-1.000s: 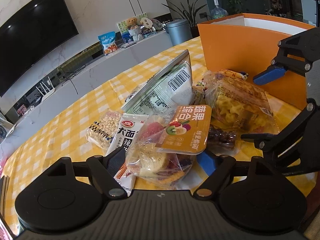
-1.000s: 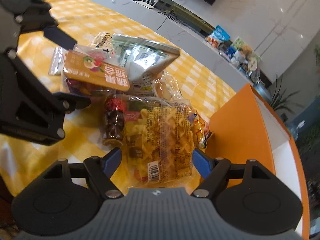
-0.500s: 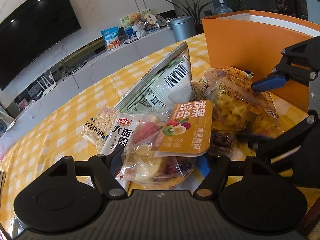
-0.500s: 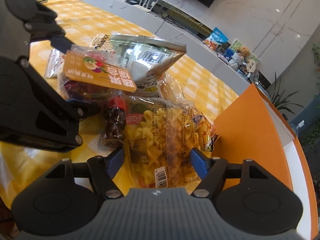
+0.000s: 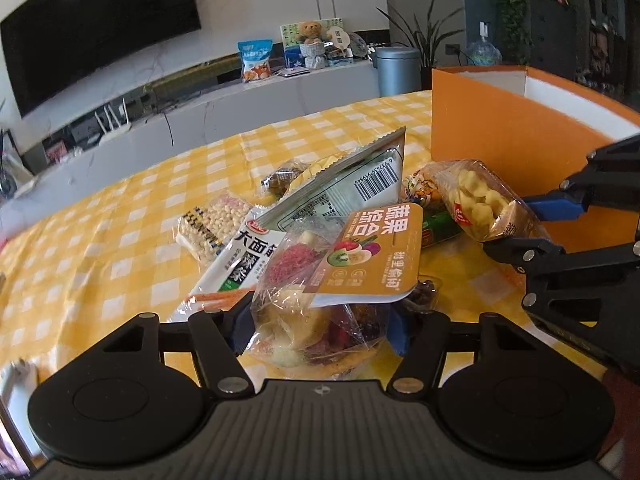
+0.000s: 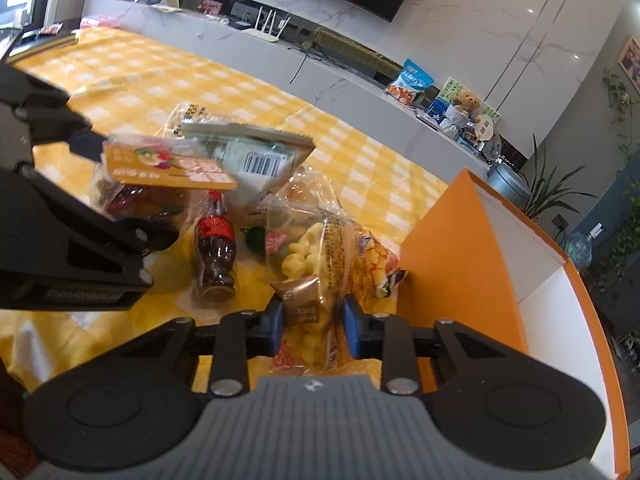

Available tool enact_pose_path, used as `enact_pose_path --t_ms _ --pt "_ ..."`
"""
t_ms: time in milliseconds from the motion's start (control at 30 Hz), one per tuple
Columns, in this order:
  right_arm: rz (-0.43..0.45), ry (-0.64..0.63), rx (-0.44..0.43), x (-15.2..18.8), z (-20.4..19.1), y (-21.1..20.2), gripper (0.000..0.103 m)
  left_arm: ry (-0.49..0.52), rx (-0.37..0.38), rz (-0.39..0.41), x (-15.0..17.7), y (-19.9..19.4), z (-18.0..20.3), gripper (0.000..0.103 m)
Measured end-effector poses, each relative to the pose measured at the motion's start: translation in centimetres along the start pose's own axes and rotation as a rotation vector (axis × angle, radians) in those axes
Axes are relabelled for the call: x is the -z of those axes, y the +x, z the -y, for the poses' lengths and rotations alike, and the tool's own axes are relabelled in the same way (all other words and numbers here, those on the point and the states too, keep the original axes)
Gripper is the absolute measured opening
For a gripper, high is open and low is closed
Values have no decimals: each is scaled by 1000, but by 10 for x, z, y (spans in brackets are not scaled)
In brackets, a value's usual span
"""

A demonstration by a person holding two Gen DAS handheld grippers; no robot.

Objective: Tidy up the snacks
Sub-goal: 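Grasp the fruit-mix pack with the left tool while the right tool grasps a yellow snack bag, then carry both held packs over the orange box and open both tools to drop them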

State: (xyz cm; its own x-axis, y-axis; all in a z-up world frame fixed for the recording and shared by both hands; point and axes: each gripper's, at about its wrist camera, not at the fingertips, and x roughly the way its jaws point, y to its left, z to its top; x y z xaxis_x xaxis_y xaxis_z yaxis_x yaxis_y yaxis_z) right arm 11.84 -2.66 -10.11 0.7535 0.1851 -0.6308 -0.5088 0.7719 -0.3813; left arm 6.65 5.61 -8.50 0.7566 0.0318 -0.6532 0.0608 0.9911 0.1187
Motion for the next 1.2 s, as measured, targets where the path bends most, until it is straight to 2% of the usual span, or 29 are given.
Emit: enact_pose_path --t_ms 133,400,667,900,1200 --pt "-6 116 -66 -2 15 -11 26 -102 38 -7 -1 -11 -7 73" --pt "14 349 -216 -2 47 -35 25 -181 67 21 -10 -41 -11 73" --pt "96 457 -322 0 79 -78 24 -140 88 103 -35 -71 9 73" --pt "168 505 -255 2 129 -120 24 -38 173 193 -69 -89 41 73" --pt "154 505 -90 19 172 -140 24 105 298 271 -111 -82 99 73"
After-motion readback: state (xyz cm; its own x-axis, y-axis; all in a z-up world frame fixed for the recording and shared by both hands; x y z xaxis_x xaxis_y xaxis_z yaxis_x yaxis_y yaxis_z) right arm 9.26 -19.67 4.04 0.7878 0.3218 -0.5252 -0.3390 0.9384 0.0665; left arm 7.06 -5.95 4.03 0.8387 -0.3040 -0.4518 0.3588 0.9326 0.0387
